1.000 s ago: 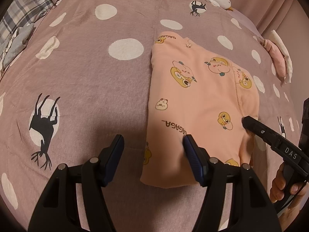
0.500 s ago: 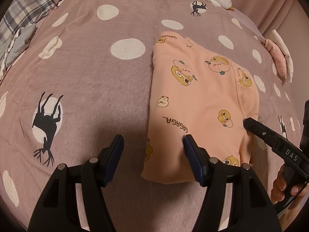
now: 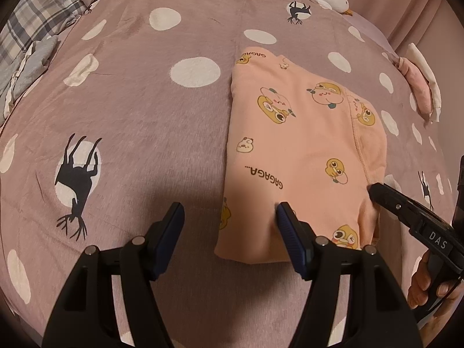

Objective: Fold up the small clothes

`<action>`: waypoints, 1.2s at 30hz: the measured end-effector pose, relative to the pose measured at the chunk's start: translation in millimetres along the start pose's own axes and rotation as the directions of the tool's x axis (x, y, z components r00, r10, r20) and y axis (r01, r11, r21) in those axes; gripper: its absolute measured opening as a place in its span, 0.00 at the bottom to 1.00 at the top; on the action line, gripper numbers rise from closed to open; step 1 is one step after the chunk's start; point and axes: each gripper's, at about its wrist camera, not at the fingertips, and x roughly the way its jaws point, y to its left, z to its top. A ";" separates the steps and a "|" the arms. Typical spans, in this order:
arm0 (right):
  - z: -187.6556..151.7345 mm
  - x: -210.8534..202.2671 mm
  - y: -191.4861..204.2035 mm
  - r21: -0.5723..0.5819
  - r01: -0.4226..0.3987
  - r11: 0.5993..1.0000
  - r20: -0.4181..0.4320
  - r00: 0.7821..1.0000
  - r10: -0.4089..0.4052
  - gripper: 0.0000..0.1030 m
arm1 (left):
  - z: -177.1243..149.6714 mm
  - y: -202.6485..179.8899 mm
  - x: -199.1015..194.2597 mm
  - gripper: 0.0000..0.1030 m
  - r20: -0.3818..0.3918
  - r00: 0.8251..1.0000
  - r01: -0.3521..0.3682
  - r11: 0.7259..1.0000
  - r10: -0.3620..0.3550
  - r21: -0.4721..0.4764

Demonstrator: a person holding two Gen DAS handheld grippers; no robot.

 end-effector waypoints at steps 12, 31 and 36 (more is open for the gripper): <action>-1.0 -6.1 -2.0 0.005 0.011 1.000 0.010 1.000 -0.011 0.41 | -7.2 -3.8 -12.0 0.72 0.011 1.000 -0.014 1.000 0.014 -0.002; -9.1 -40.9 8.2 0.000 0.040 0.999 0.081 0.996 -0.040 0.77 | -19.7 -17.9 -47.0 0.98 0.098 0.995 -0.007 1.000 0.006 0.006; -12.3 -49.2 17.0 -0.029 0.047 0.998 0.100 0.994 -0.044 0.81 | -23.0 -21.0 -56.6 0.99 0.118 0.993 -0.004 1.000 0.002 0.012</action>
